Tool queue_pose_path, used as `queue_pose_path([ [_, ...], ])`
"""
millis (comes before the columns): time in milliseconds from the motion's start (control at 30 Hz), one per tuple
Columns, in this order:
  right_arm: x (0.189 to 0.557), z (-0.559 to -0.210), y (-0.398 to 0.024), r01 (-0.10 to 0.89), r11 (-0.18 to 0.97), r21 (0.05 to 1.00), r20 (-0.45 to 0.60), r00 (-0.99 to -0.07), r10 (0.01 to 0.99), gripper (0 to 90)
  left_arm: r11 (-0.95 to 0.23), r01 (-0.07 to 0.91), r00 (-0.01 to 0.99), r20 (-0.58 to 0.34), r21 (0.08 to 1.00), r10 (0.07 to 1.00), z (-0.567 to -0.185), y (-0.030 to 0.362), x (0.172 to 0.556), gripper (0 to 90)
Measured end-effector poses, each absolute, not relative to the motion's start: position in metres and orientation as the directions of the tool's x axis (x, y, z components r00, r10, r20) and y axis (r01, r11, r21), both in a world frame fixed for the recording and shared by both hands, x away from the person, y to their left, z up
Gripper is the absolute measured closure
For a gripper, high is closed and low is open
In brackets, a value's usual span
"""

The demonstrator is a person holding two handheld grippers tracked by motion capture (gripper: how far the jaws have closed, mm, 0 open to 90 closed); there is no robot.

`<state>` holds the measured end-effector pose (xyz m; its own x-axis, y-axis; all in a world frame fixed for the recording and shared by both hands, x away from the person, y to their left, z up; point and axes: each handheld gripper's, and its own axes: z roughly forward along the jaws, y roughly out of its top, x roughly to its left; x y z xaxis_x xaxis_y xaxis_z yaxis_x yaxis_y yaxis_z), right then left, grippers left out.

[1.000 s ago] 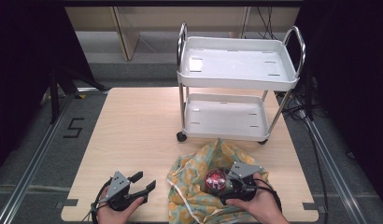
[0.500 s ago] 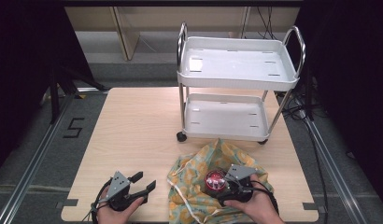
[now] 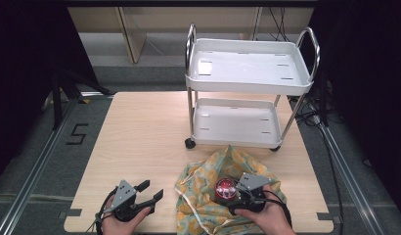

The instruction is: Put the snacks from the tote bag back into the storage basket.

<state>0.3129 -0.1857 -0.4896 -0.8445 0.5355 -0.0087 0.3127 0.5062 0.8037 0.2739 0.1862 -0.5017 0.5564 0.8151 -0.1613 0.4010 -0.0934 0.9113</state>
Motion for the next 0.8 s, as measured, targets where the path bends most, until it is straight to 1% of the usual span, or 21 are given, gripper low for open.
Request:
queue_pose_path([
  [133, 0.3122, -0.4894, -0.1852, 0.315, 0.502, 0.805, -0.007, -0.841, 0.540, 25.8, -0.094, 0.399, 0.557, -0.160, 0.912, 0.815, -0.5018, 0.1864, 0.2741, 36.9],
  [167, 0.3122, -0.4894, -0.1852, 0.315, 0.502, 0.805, -0.007, -0.841, 0.540, 25.8, -0.115, 0.403, 0.561, -0.145, 0.908, 0.815, -0.5014, 0.1880, 0.2739, 36.9],
  [300, 0.3124, -0.4891, -0.1847, 0.301, 0.506, 0.808, -0.021, -0.845, 0.535, 25.9, -0.094, 0.399, 0.557, -0.159, 0.912, 0.815, -0.5017, 0.1864, 0.2741, 36.8],
  [333, 0.3117, -0.4881, -0.1846, 0.301, 0.507, 0.808, -0.026, -0.840, 0.541, 25.9, -0.118, 0.402, 0.562, -0.142, 0.908, 0.815, -0.5014, 0.1878, 0.2741, 36.9],
  [400, 0.3117, -0.4874, -0.1842, 0.295, 0.507, 0.810, -0.026, -0.845, 0.534, 25.9, -0.098, 0.399, 0.559, -0.157, 0.912, 0.814, -0.5018, 0.1859, 0.2743, 36.9],
  [467, 0.3115, -0.4866, -0.1842, 0.290, 0.506, 0.812, -0.032, -0.844, 0.535, 25.9, -0.112, 0.404, 0.557, -0.147, 0.908, 0.818, -0.5010, 0.1869, 0.2737, 36.9],
  [567, 0.3108, -0.4850, -0.1847, 0.294, 0.498, 0.816, -0.027, -0.840, 0.542, 25.9, -0.095, 0.400, 0.553, -0.158, 0.911, 0.818, -0.5012, 0.1863, 0.2738, 36.9],
  [600, 0.3108, -0.4836, -0.1852, 0.292, 0.493, 0.820, -0.027, -0.840, 0.543, 26.0, -0.108, 0.396, 0.560, -0.146, 0.912, 0.816, -0.5012, 0.1878, 0.2743, 36.9],
  [667, 0.3109, -0.4826, -0.1857, 0.289, 0.487, 0.824, -0.026, -0.840, 0.541, 26.0, -0.101, 0.397, 0.556, -0.151, 0.912, 0.817, -0.5013, 0.1878, 0.2744, 36.9],
  [700, 0.3096, -0.4818, -0.1859, 0.306, 0.480, 0.822, -0.014, -0.832, 0.554, 26.0, -0.101, 0.396, 0.557, -0.152, 0.913, 0.816, -0.5013, 0.1877, 0.2742, 36.9],
  [800, 0.3102, -0.4804, -0.1863, 0.291, 0.483, 0.826, -0.024, -0.837, 0.546, 26.0, -0.087, 0.392, 0.559, -0.162, 0.916, 0.813, -0.5014, 0.1866, 0.2742, 36.9],
])
